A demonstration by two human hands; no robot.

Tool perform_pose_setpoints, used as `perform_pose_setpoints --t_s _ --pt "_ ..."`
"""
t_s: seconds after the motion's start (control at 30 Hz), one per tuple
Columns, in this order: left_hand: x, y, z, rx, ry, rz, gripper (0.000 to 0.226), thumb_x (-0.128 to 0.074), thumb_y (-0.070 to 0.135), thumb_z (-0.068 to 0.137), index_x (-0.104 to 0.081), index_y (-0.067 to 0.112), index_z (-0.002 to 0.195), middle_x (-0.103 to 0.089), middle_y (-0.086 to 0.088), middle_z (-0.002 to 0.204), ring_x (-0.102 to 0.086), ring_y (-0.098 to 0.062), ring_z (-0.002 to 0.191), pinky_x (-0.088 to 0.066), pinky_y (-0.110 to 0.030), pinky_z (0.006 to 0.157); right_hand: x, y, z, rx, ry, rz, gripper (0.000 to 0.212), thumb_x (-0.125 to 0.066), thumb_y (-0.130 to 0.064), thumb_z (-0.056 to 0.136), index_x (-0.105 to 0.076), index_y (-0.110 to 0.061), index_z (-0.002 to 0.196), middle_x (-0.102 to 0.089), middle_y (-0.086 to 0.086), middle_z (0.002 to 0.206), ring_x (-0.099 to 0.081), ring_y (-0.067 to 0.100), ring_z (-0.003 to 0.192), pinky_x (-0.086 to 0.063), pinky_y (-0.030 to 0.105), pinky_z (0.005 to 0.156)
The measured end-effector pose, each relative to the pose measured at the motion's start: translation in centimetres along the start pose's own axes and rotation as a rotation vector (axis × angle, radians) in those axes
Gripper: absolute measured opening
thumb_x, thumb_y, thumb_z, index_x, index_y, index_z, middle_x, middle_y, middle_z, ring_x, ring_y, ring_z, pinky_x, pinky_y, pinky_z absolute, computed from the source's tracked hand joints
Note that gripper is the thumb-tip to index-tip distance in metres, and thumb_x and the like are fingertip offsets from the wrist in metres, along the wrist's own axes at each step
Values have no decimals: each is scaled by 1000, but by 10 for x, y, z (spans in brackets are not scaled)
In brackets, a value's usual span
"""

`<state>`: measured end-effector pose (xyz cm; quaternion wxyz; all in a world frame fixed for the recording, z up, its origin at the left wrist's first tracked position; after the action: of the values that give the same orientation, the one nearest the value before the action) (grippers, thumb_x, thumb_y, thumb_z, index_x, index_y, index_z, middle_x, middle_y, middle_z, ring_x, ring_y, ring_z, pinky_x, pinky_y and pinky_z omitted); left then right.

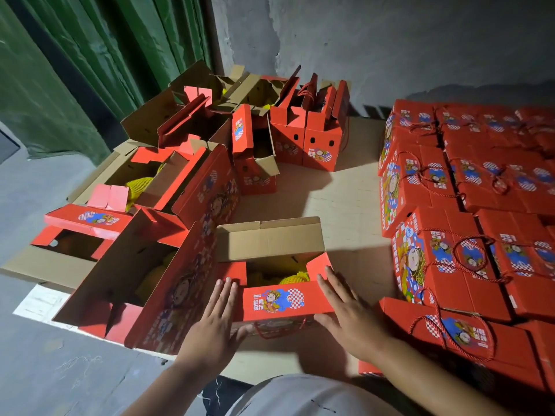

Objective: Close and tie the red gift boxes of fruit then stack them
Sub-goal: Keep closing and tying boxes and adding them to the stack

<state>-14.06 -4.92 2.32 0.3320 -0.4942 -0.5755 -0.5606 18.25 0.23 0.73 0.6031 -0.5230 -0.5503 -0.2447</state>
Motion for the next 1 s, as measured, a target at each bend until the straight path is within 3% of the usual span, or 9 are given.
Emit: perform_pose_setpoints --t_s 0.17,0.27,0.37,0.53,0.6,0.67,0.73,0.83,1.0 --pt "7 -8 3 51 184 -266 56 -43 45 105 -34 27 158 -11 16 168 -3 -2 155 -21 -24 117 -4 8 9 -22 152 363 53 -52 -35 105 -38 -37 156 -2 -21 170 -12 1 155 -25 28 123" --pt "8 -19 9 85 319 -283 35 -65 16 99 -68 20 134 -47 4 155 -47 -17 139 -39 -29 112 -2 14 18 -154 270 472 48 -68 -22 98 -59 -33 144 -22 -13 168 -37 5 147 -35 17 112" --pt "13 -26 19 168 395 -402 24 -78 8 88 -81 21 109 -67 8 133 -65 -8 114 -55 -25 95 2 16 30 -344 235 678 75 -78 -22 90 -42 -38 154 -42 -7 158 -48 13 140 -44 34 112" --pt "23 -38 44 245 359 -387 12 -91 17 72 -82 25 74 -67 19 83 -66 -9 79 -53 -27 68 17 24 53 -486 -69 911 86 -81 -18 87 -33 -31 158 -48 -12 139 -53 -13 105 -47 3 71" --pt "22 -45 51 391 258 -562 15 -93 25 71 -78 25 73 -72 15 72 -69 -6 69 -55 -28 60 23 28 61 -478 -156 967 88 -81 -12 86 -34 -34 157 -54 -11 142 -59 -8 110 -55 16 85" --pt "18 -53 54 516 167 -744 25 -95 31 68 -75 25 81 -76 10 79 -72 -5 71 -58 -33 68 28 30 68 -491 -219 1001 92 -80 -7 84 -33 -40 156 -61 -5 139 -61 11 121 -53 40 104" --pt "15 -57 56 611 85 -974 36 -96 26 68 -71 22 95 -79 -1 91 -75 -18 85 -59 -41 84 31 30 74 -508 -265 1020 96 -79 -2 83 -32 -45 155 -67 -6 131 -64 17 121 -51 44 107" --pt "19 -51 62 693 -29 -1289 36 -86 6 77 -69 11 109 -77 -17 100 -73 -39 98 -55 -53 98 33 30 81 -522 -321 1050 102 -78 4 82 -29 -47 156 -72 -7 123 -66 17 116 -55 37 99" --pt "35 -39 72 538 -53 -1284 47 -79 -13 72 -67 12 110 -69 -28 107 -66 -41 98 -51 -51 97 32 28 79 -538 -317 1090 105 -76 5 85 -25 -53 155 -62 -15 129 -66 8 109 -57 19 70"
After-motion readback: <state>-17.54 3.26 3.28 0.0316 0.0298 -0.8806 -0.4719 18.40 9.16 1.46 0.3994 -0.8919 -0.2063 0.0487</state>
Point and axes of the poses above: each hand's wrist, its own z-axis towards the middle knuckle, its own x-axis out of the back of the hand, y = z × x, the point moved 1 cm from there along z, towards the middle knuckle
